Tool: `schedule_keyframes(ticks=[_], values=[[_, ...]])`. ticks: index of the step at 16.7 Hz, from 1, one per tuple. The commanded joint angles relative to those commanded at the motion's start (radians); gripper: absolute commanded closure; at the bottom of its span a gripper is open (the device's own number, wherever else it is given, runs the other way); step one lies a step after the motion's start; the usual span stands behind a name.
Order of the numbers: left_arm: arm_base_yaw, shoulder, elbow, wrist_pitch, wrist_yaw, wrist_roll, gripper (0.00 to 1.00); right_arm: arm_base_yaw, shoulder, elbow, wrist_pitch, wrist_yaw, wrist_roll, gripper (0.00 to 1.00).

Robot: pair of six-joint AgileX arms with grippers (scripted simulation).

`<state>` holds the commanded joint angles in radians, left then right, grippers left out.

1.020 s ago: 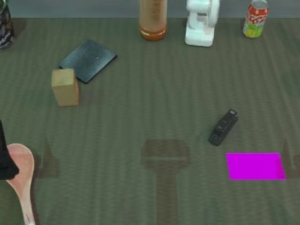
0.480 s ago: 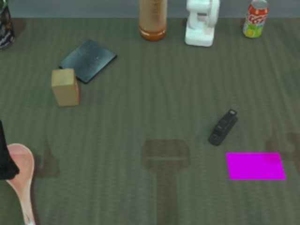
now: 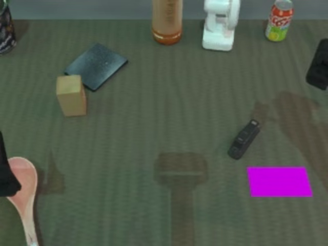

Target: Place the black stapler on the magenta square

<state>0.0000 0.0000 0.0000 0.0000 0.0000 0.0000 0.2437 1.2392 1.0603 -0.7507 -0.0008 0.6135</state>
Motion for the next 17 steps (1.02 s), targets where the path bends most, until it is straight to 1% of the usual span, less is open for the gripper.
schedule_keyframes(ticks=[5, 9, 13, 17], values=[[0.000, 0.000, 0.000, 0.000, 0.000, 0.000, 0.00, 0.093, 0.456, 0.395, -0.285, -0.002, 0.231, 0.00], [0.000, 0.000, 0.000, 0.000, 0.000, 0.000, 0.00, 0.149, 0.732, 0.643, -0.447, -0.002, 0.369, 0.00], [0.000, 0.000, 0.000, 0.000, 0.000, 0.000, 0.00, 0.179, 0.874, 0.781, -0.532, 0.000, 0.444, 0.00], [0.000, 0.000, 0.000, 0.000, 0.000, 0.000, 0.00, 0.182, 0.888, 0.794, -0.541, 0.000, 0.452, 0.00]])
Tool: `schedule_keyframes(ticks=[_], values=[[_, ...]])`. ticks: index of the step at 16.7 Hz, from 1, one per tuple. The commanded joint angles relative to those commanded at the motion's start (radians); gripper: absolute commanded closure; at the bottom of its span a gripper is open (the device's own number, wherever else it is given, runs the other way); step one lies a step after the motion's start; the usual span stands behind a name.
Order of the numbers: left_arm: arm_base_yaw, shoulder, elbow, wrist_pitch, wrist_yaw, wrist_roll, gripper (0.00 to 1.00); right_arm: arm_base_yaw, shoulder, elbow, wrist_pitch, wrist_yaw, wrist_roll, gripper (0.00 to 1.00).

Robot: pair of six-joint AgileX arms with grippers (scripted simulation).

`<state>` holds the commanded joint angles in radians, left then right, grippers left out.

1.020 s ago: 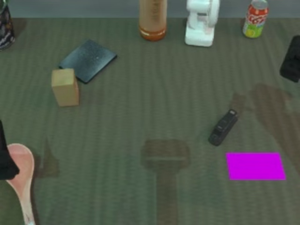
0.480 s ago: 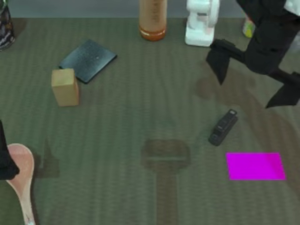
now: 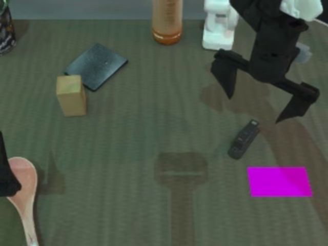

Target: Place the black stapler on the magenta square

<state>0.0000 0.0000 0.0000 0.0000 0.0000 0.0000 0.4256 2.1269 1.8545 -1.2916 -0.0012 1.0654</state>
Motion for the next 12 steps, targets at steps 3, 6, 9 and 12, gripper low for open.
schedule_keyframes(ticks=[3, 6, 9, 12], values=[[0.000, 0.000, 0.000, 0.000, 0.000, 0.000, 0.00, -0.005, -0.001, -0.006, 0.005, 0.000, -0.001, 0.00], [0.000, 0.000, 0.000, 0.000, 0.000, 0.000, 0.00, -0.002, 0.016, -0.063, 0.075, 0.000, -0.003, 0.00], [0.000, 0.000, 0.000, 0.000, 0.000, 0.000, 0.00, 0.000, 0.050, -0.160, 0.217, 0.000, 0.000, 0.00], [0.000, 0.000, 0.000, 0.000, 0.000, 0.000, 0.00, 0.002, 0.080, -0.244, 0.329, 0.001, 0.003, 0.00]])
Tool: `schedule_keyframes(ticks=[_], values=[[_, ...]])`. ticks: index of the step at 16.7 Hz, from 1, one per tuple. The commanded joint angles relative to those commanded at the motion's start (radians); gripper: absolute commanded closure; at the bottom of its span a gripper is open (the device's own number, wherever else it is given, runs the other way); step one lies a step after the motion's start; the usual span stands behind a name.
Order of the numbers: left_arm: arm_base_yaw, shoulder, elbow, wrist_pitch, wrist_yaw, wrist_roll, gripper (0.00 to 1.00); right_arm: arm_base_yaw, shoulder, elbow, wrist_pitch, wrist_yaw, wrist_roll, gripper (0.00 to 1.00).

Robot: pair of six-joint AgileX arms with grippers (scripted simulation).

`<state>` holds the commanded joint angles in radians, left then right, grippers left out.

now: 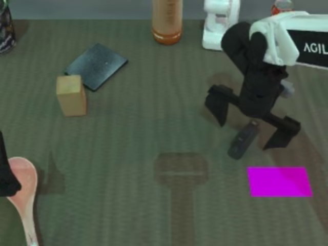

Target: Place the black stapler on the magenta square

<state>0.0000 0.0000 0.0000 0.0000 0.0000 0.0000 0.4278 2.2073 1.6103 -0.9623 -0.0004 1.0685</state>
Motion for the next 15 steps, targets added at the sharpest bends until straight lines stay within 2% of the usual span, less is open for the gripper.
schedule_keyframes(ticks=[5, 15], values=[[0.000, 0.000, 0.000, 0.000, 0.000, 0.000, 0.00, 0.001, 0.008, -0.021, 0.023, 0.000, 0.001, 0.00], [0.000, 0.000, 0.000, 0.000, 0.000, 0.000, 0.00, 0.001, 0.008, -0.021, 0.023, 0.000, 0.001, 0.75]])
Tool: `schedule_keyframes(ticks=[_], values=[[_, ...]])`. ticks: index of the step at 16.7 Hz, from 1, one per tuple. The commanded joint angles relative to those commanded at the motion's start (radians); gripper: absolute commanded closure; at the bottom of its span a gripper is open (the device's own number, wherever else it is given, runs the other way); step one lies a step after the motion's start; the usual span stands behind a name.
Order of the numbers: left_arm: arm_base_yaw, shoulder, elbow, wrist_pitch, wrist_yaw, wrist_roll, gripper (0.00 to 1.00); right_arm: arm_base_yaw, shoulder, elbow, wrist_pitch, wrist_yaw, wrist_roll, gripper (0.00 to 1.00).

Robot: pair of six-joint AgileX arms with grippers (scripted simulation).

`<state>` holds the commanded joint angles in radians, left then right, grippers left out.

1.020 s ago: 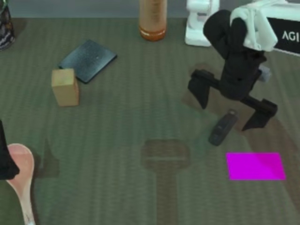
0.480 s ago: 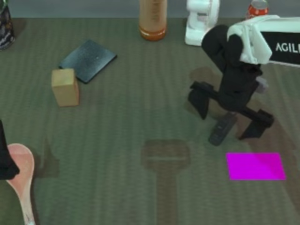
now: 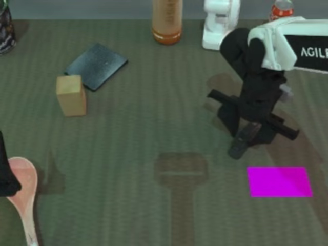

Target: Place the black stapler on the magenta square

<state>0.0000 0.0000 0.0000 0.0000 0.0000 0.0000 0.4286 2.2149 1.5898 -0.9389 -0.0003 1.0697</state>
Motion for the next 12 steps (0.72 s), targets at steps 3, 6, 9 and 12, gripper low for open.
schedule_keyframes(ticks=[3, 6, 9, 12], values=[[0.000, 0.000, 0.000, 0.000, 0.000, 0.000, 0.00, 0.000, 0.000, 0.000, 0.000, 0.000, 0.000, 0.98], [0.000, 0.000, 0.000, 0.000, 0.000, 0.000, 0.00, 0.000, 0.000, 0.000, 0.000, 0.000, 0.000, 1.00], [0.000, 0.000, 0.000, 0.000, 0.000, 0.000, 0.00, 0.000, 0.000, 0.000, 0.000, 0.000, 0.000, 1.00], [0.000, 0.000, 0.000, 0.000, 0.000, 0.000, 0.00, -0.003, -0.002, 0.000, 0.000, 0.000, 0.001, 1.00]])
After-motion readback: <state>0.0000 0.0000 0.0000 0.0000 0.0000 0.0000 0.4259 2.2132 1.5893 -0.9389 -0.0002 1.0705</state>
